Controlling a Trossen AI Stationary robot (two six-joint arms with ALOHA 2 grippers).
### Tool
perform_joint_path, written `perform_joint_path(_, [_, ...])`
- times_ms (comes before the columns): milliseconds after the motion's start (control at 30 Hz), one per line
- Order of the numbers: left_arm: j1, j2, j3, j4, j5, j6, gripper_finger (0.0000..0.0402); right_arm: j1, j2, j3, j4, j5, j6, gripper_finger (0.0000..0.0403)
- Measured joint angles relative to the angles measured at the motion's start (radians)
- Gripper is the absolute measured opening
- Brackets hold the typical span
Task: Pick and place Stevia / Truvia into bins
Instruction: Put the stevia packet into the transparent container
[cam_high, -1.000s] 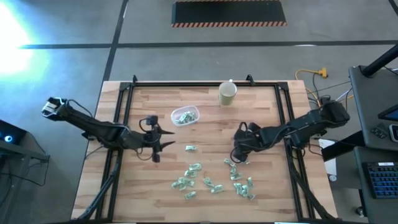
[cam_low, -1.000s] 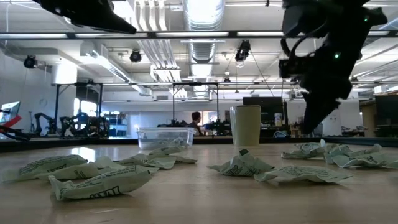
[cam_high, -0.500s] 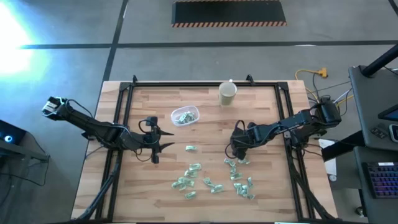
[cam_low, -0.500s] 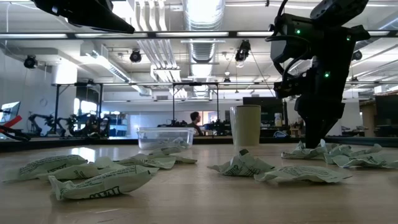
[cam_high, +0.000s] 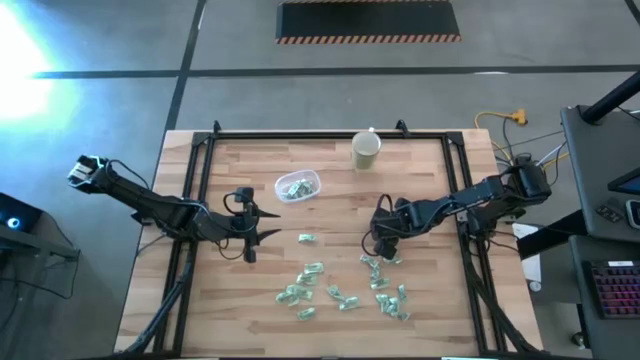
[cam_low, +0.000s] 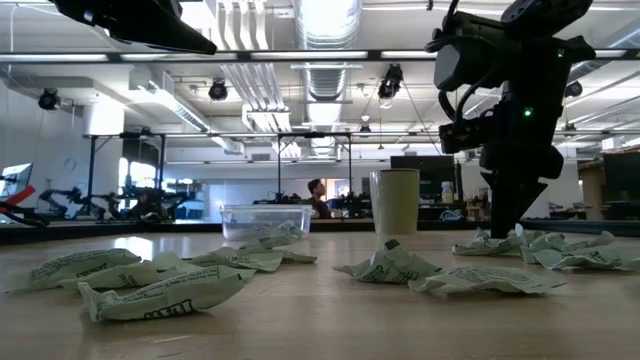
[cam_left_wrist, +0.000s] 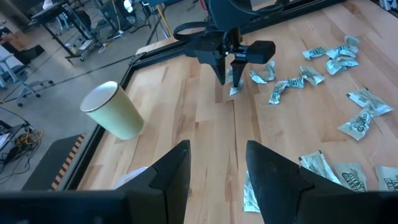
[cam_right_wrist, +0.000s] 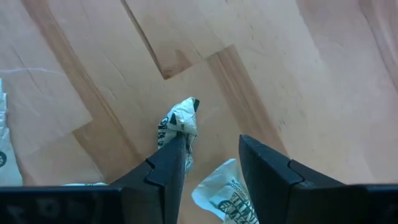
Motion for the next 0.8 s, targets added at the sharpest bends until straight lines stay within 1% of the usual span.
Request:
perform_joint_path(267, [0.0, 0.0, 0.0, 0.0, 0.0, 0.0, 0.0139, 0.0, -0.023, 0.001, -0.002, 0.0, -0.034, 0.0129])
perform_joint_path(467, [0.0, 0.0, 0.0, 0.0, 0.0, 0.0, 0.0139, 0.002, -0.065, 0.002, 0.005, -0.009, -0.017, 0.0121])
perform_joint_path(567, [0.0, 0.0, 0.0, 0.0, 0.0, 0.0, 0.0139, 0.014, -0.062, 0.002, 0.044, -0.016, -0.01, 0.0121])
perform_joint_path(700, [0.0, 0.0, 0.0, 0.0, 0.0, -0.001, 0.0139, 0.028, -0.043, 0.001, 0.099, -0.028, -0.049, 0.0125])
perform_joint_path(800, [0.0, 0.0, -0.001, 0.0, 0.0, -0.002, 0.0139, 0.029, -0.041, 0.0, 0.09, -0.03, -0.051, 0.0129])
